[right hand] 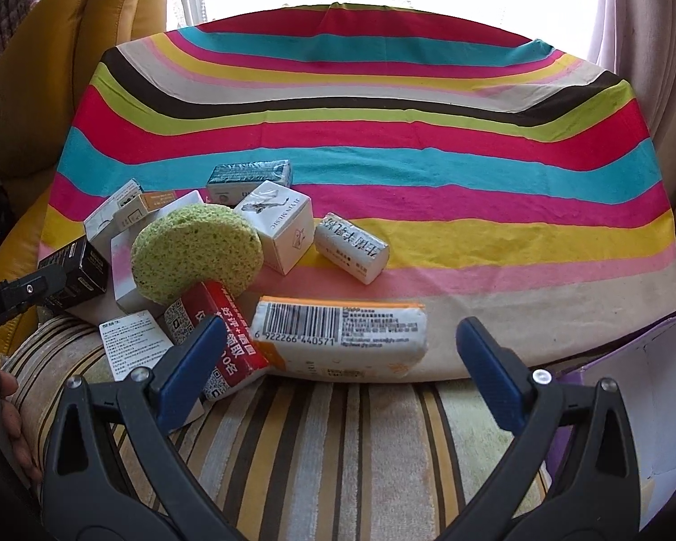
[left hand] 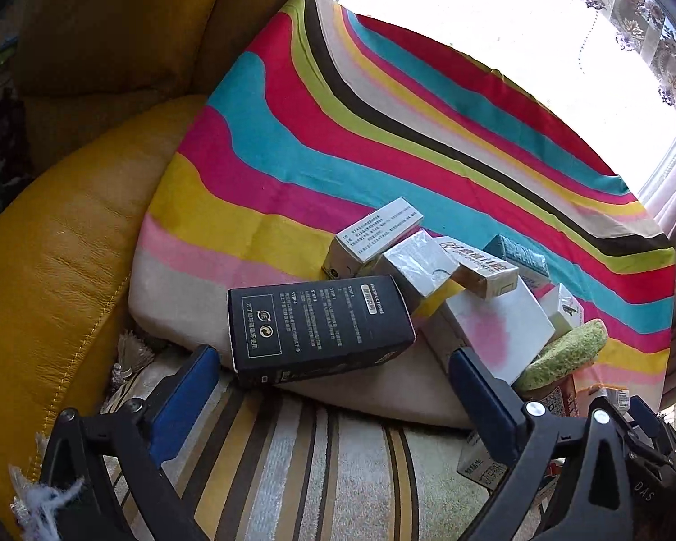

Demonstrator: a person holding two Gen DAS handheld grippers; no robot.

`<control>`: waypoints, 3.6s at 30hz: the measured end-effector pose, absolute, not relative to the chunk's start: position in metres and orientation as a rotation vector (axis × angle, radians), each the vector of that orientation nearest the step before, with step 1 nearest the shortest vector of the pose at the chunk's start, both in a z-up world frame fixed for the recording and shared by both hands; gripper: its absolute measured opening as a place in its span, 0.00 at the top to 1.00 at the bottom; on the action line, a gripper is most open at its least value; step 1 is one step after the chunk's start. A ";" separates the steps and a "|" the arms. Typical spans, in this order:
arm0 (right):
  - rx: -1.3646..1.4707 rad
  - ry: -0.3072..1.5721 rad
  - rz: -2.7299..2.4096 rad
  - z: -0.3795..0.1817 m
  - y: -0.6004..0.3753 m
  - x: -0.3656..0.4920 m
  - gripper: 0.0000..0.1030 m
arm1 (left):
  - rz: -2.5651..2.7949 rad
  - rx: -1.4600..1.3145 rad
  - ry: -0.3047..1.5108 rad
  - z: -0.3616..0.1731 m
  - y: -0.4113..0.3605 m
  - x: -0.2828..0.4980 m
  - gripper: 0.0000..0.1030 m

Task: Organize objects
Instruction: 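Grasp the black box with the left tool while the right grasps the orange-striped soap bar, then carry the black box and soap bar over the purple-rimmed box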

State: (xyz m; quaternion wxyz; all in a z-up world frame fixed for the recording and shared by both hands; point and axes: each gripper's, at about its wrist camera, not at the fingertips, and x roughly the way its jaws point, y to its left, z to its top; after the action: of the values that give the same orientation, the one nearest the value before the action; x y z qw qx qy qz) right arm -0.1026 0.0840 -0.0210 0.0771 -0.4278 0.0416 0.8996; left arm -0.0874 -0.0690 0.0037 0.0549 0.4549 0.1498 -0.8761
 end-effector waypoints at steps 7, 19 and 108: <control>-1.301 0.136 2.671 -0.026 0.086 -0.108 0.00 | -2.553 1.408 0.430 -0.010 -0.070 -0.107 0.00; -1.334 0.157 2.643 -0.036 0.087 -0.107 0.24 | -2.560 1.344 0.415 -0.008 -0.070 -0.100 0.13; -0.937 0.470 2.143 -0.005 0.342 0.167 0.24 | -3.571 1.634 -0.838 0.041 0.331 0.060 0.04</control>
State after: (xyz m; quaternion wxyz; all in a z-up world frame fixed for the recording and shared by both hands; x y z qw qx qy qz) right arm 0.1674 0.3416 -0.0046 0.3688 -0.3650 0.1832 0.8350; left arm 0.0604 0.3314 0.0411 -0.4232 0.3687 -0.1891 -0.8057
